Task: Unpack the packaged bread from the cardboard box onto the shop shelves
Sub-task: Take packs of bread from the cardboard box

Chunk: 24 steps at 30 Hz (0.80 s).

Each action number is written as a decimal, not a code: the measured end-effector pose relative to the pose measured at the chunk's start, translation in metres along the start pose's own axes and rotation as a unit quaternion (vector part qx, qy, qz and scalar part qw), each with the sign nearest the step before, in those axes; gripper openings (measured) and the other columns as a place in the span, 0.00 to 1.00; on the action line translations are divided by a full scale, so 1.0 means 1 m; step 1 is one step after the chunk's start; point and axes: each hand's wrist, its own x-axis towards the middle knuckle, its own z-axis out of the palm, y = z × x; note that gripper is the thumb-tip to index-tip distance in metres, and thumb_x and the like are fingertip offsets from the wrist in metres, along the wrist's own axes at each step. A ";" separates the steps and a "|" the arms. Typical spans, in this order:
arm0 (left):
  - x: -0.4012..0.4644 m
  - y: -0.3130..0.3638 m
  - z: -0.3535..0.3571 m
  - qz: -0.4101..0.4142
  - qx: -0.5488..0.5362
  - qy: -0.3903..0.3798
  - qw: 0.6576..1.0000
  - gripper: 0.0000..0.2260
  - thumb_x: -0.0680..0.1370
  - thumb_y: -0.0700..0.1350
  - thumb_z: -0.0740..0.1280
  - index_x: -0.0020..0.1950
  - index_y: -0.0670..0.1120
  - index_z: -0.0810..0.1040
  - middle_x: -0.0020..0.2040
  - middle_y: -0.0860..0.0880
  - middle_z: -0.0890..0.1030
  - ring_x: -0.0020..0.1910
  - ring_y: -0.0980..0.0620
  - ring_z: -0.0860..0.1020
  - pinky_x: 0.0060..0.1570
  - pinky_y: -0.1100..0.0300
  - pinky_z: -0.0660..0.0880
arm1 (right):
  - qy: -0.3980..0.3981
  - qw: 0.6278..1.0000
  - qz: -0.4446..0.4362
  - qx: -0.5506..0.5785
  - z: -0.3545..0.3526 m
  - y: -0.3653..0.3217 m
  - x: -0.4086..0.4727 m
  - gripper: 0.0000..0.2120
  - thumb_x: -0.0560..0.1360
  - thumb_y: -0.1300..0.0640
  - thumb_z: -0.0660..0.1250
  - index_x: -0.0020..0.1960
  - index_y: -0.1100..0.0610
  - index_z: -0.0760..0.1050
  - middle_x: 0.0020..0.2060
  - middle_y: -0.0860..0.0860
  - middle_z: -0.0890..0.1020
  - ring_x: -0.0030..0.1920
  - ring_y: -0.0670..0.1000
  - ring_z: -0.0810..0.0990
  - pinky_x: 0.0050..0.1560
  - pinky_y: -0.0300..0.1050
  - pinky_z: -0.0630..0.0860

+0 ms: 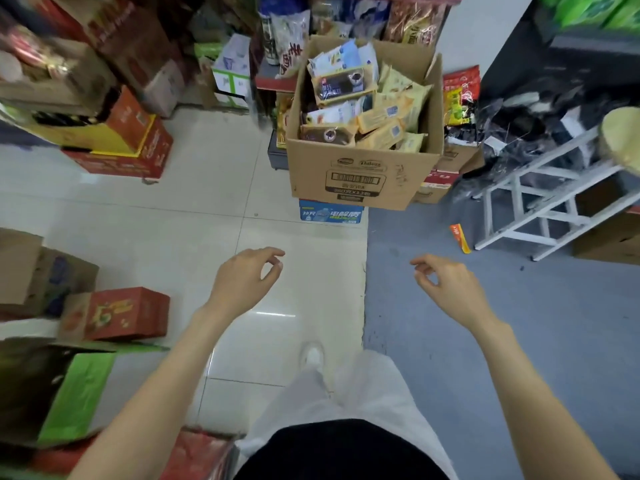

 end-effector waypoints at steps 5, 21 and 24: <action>0.113 0.000 -0.008 0.008 -0.004 -0.003 1.000 0.11 0.80 0.49 0.62 0.60 0.52 0.78 0.49 0.58 0.82 0.52 0.52 0.77 0.44 0.60 0.70 | 0.024 0.999 0.032 0.037 -0.009 -0.002 0.103 0.08 0.76 0.56 0.64 0.54 0.52 0.77 0.46 0.48 0.83 0.49 0.52 0.80 0.47 0.53 0.77; 0.437 0.028 -0.005 -0.087 -0.081 -0.012 0.993 0.14 0.78 0.50 0.63 0.64 0.52 0.74 0.54 0.53 0.82 0.54 0.49 0.79 0.51 0.56 0.74 | -0.031 0.997 0.047 0.050 -0.029 -0.006 0.408 0.18 0.76 0.58 0.63 0.66 0.54 0.70 0.59 0.56 0.74 0.53 0.57 0.77 0.43 0.48 0.73; 0.496 0.026 0.006 -0.098 -0.100 -0.043 0.989 0.15 0.78 0.51 0.63 0.64 0.52 0.73 0.56 0.52 0.81 0.54 0.49 0.79 0.52 0.53 0.76 | -0.046 0.996 0.054 0.057 -0.025 -0.003 0.454 0.22 0.76 0.57 0.64 0.69 0.54 0.66 0.63 0.57 0.72 0.60 0.60 0.73 0.51 0.52 0.74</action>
